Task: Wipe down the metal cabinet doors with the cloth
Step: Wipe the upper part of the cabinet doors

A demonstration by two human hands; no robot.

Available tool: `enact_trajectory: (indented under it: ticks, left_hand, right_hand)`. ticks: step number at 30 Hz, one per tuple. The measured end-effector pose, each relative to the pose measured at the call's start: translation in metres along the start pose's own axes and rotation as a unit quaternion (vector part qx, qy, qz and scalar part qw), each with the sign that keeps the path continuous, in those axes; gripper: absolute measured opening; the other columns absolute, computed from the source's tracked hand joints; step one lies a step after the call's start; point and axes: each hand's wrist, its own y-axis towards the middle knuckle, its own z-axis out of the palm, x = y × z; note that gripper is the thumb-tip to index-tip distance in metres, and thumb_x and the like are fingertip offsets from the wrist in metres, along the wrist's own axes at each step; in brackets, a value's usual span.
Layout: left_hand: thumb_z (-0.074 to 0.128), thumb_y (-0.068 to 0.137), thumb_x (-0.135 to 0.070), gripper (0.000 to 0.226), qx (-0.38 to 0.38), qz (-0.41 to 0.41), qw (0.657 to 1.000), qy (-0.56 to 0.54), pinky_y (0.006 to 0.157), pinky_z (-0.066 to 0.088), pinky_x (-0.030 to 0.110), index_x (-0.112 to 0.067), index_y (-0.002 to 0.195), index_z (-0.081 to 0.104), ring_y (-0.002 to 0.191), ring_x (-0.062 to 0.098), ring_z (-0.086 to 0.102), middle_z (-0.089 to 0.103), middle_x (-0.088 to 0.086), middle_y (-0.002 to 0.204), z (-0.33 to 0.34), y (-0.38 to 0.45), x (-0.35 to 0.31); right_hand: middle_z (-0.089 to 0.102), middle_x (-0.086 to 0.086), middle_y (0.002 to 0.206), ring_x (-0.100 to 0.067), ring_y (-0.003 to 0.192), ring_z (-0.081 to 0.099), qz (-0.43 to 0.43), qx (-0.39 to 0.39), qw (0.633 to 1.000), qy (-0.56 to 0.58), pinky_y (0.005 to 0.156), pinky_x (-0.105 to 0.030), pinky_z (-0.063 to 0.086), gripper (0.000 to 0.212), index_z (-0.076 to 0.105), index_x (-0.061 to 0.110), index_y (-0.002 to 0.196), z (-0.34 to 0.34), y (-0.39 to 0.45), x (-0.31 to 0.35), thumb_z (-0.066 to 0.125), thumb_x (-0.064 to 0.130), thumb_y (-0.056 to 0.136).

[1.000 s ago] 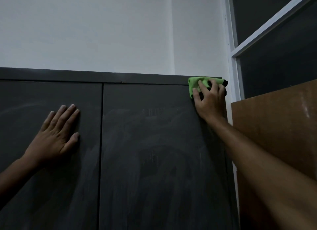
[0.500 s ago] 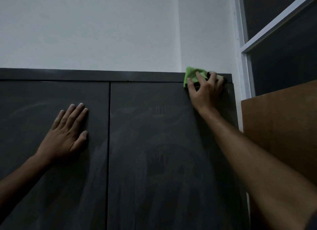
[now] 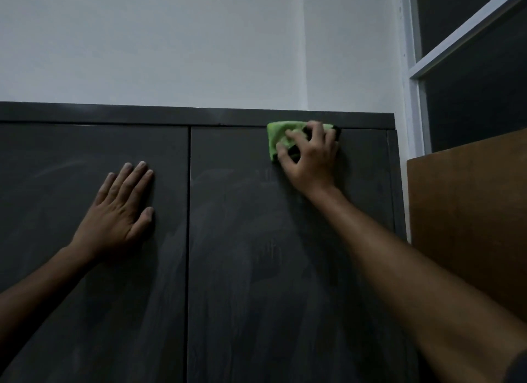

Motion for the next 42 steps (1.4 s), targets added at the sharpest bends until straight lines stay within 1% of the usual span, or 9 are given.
enact_trajectory:
  ticks: [3, 8, 13, 18, 24, 29, 34, 39, 42]
  left_hand:
    - [0.027, 0.104, -0.052, 0.076, 0.001, 0.003, 1.0, 0.0, 0.132, -0.002, 0.042, -0.016, 0.169, 0.009, 0.164, 0.023, 0.001, 0.003, 0.004, 0.177, 0.0, 0.0, 0.001]
    - [0.029, 0.104, -0.051, 0.076, -0.012, 0.004, 1.0, 0.0, 0.132, -0.003, 0.041, -0.015, 0.169, 0.01, 0.164, 0.024, 0.002, 0.004, 0.004, 0.177, 0.002, -0.001, 0.001]
    - [0.028, 0.104, -0.051, 0.077, -0.017, 0.004, 1.0, -0.001, 0.132, -0.001, 0.042, -0.014, 0.168, 0.012, 0.164, 0.025, 0.003, 0.005, 0.004, 0.177, 0.004, -0.001, 0.002]
    - [0.029, 0.103, -0.051, 0.077, -0.02, 0.005, 1.0, -0.003, 0.132, -0.002, 0.042, -0.014, 0.168, 0.013, 0.164, 0.025, 0.003, 0.007, 0.006, 0.177, 0.005, 0.0, 0.001]
    - [0.028, 0.104, -0.051, 0.076, -0.014, 0.005, 1.0, -0.004, 0.132, -0.004, 0.04, -0.015, 0.168, 0.012, 0.164, 0.024, 0.001, 0.005, 0.004, 0.177, 0.002, 0.0, 0.002]
    - [0.03, 0.103, -0.05, 0.077, -0.023, 0.002, 1.0, -0.009, 0.132, -0.005, 0.039, -0.013, 0.168, 0.013, 0.164, 0.023, 0.001, 0.006, 0.006, 0.177, 0.002, 0.0, -0.001]
    - [0.03, 0.102, -0.049, 0.078, -0.019, 0.0, 1.0, -0.014, 0.132, -0.003, 0.041, -0.01, 0.168, 0.015, 0.164, 0.024, 0.002, 0.008, 0.006, 0.177, -0.001, 0.001, -0.003]
    - [0.03, 0.102, -0.05, 0.079, -0.016, 0.002, 1.0, -0.008, 0.132, -0.003, 0.041, -0.007, 0.167, 0.016, 0.164, 0.024, 0.001, 0.008, 0.007, 0.176, -0.001, 0.001, -0.003]
    - [0.03, 0.102, -0.05, 0.079, -0.01, 0.0, 1.0, -0.007, 0.132, -0.004, 0.04, -0.007, 0.167, 0.016, 0.164, 0.023, 0.001, 0.009, 0.008, 0.176, -0.002, 0.001, -0.003]
  right_hand:
    - [0.061, -0.011, 0.115, -0.039, 0.105, 0.054, -0.027, 0.006, 1.0, -0.014, 0.086, -0.045, 0.047, 0.033, 0.077, 0.025, 0.108, -0.009, -0.021, -0.026, 0.064, 0.049, 0.089]
    - [0.054, -0.015, 0.126, -0.039, 0.114, 0.047, 0.162, -0.042, 0.985, -0.031, 0.093, -0.047, 0.043, 0.043, 0.071, 0.025, 0.118, -0.01, 0.022, -0.04, 0.054, 0.055, 0.093]
    - [0.056, -0.014, 0.118, -0.038, 0.108, 0.049, -0.018, 0.029, 0.999, -0.04, 0.086, -0.045, 0.046, 0.035, 0.072, 0.021, 0.11, -0.024, -0.036, -0.064, 0.059, 0.047, 0.091]
    - [0.047, -0.016, 0.131, -0.039, 0.118, 0.043, 0.164, 0.0, 0.982, -0.091, 0.094, -0.049, 0.044, 0.045, 0.06, 0.024, 0.126, -0.04, 0.013, -0.106, 0.045, 0.055, 0.097]
    - [0.048, -0.011, 0.123, -0.034, 0.112, 0.043, 0.026, 0.041, 0.995, -0.091, 0.085, -0.035, 0.036, 0.038, 0.061, 0.025, 0.119, -0.043, -0.072, -0.12, 0.048, 0.051, 0.094]
    - [0.046, -0.014, 0.131, -0.038, 0.119, 0.042, 0.218, 0.005, 0.973, -0.082, 0.087, -0.036, 0.03, 0.041, 0.057, 0.025, 0.126, -0.045, -0.017, -0.132, 0.043, 0.051, 0.097]
    - [0.046, -0.012, 0.124, -0.033, 0.111, 0.042, 0.021, 0.068, 0.993, -0.097, 0.084, -0.036, 0.036, 0.037, 0.056, 0.026, 0.121, -0.055, -0.086, -0.127, 0.047, 0.05, 0.093]
    - [0.045, -0.014, 0.127, -0.036, 0.113, 0.043, 0.18, 0.043, 0.979, -0.088, 0.086, -0.038, 0.034, 0.042, 0.055, 0.026, 0.124, -0.058, -0.042, -0.141, 0.043, 0.053, 0.095]
    - [0.046, -0.012, 0.125, -0.033, 0.112, 0.043, 0.124, 0.052, 0.988, -0.072, 0.083, -0.036, 0.035, 0.039, 0.055, 0.029, 0.122, -0.045, -0.051, -0.109, 0.047, 0.055, 0.095]
